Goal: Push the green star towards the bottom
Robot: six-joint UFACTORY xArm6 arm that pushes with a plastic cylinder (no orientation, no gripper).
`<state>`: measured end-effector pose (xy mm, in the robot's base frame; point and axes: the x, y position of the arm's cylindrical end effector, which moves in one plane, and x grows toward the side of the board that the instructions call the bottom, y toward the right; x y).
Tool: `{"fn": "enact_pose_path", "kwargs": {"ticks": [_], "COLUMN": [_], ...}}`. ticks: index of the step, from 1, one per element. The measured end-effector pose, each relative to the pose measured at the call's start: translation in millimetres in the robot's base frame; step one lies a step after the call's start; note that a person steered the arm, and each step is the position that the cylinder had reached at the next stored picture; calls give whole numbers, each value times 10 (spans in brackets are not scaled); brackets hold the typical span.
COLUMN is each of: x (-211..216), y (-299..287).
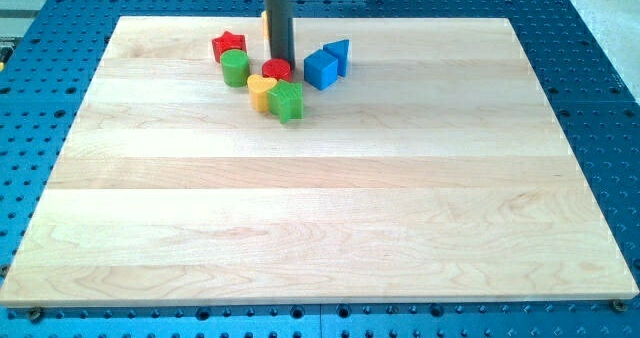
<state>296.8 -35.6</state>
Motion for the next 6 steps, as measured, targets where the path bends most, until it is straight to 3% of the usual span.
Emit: {"fn": "enact_pose_path", "kwargs": {"ticks": [4,6], "x": [389,1234], "y": [162,212]}}
